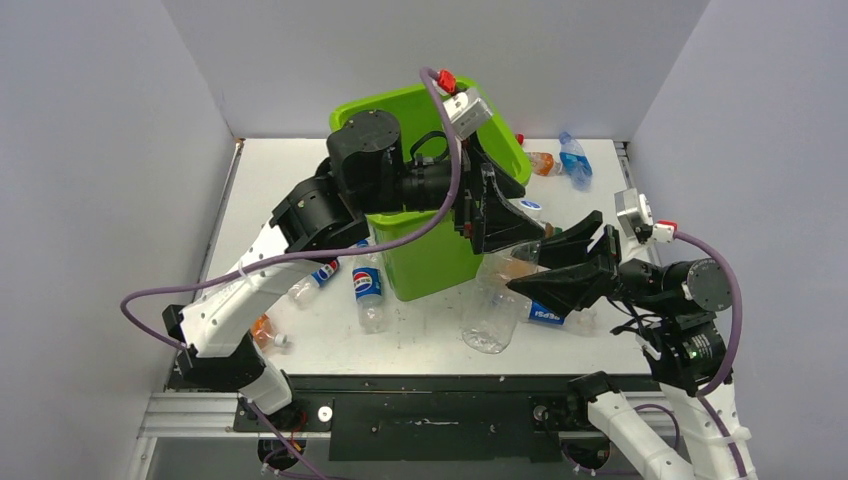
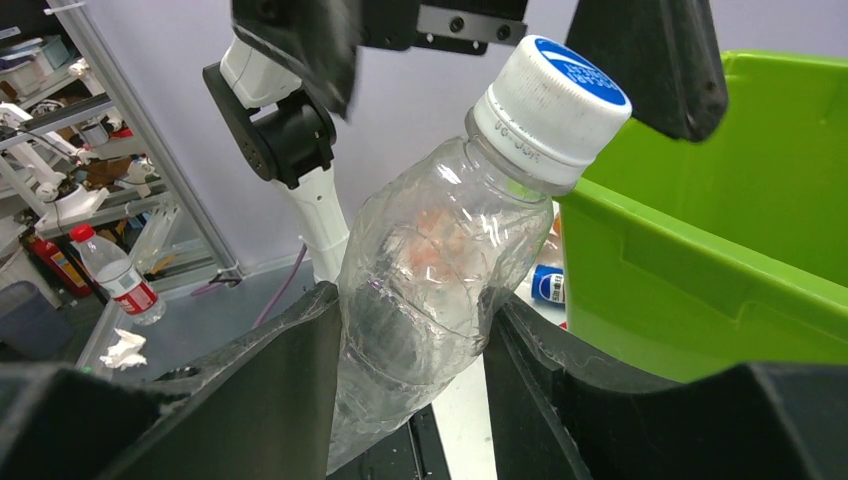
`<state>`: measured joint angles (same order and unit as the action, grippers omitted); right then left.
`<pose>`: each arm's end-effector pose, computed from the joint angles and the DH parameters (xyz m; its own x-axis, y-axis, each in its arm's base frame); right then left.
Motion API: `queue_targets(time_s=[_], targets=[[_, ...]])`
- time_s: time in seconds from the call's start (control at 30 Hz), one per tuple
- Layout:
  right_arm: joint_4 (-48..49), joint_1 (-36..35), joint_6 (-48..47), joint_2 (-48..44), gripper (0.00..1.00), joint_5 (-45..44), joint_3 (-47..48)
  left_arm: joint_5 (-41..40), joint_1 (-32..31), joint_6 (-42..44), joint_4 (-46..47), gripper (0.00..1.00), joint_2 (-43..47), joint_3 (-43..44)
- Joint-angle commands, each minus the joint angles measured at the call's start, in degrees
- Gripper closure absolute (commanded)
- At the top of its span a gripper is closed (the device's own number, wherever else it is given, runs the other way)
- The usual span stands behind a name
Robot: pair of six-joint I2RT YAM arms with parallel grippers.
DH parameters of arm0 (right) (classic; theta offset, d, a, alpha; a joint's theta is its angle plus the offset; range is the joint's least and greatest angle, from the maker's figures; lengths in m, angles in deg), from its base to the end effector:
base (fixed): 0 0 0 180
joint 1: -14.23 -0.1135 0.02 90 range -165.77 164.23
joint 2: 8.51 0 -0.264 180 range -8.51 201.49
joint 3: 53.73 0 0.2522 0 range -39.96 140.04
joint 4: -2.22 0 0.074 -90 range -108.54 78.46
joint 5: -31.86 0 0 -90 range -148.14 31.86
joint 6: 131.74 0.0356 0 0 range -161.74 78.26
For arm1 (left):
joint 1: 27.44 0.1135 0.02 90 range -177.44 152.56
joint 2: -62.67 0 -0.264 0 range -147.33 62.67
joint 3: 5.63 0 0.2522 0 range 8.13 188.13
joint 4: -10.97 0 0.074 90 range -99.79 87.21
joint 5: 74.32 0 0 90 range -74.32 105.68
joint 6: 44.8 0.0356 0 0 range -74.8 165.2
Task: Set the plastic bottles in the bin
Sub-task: Place the plastic bottle in the trash bin.
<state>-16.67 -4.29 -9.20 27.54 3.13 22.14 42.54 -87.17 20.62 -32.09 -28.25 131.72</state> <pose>0.0710 0.0567 0.4629 -0.2143 0.2009 -0.9559 -0.9656 0.1039 0.2383 0.1392 -0.2704 0.5664 -0.3881 -0.0712 -0.9189 0.9197 0.0336 -0.3911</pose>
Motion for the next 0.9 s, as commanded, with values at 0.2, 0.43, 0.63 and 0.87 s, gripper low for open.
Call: queue_targets(time_s=[0.2, 0.43, 0.63, 0.87], targets=[[0.5, -0.7, -2.3, 0.2, 0.95, -1.7, 2.6, -1.3, -1.4, 3.1, -4.5, 0.44, -2.5, 4.4], [-0.2, -0.6, -2.3, -0.2, 0.7, -2.7, 2.5, -0.8, -1.8, 2.6, -2.0, 1.0, -2.0, 3.9], [7.0, -0.7, 5.2, -2.0, 0.1, -4.7, 3.3, -10.7, -1.6, 3.7, 10.9, 1.0, 6.7, -8.0], [-5.4, -0.7, 2.4, -5.8, 0.1, -23.2, 7.6, -30.2, 1.0, 13.0, 35.3, 1.0, 25.2, -28.0]])
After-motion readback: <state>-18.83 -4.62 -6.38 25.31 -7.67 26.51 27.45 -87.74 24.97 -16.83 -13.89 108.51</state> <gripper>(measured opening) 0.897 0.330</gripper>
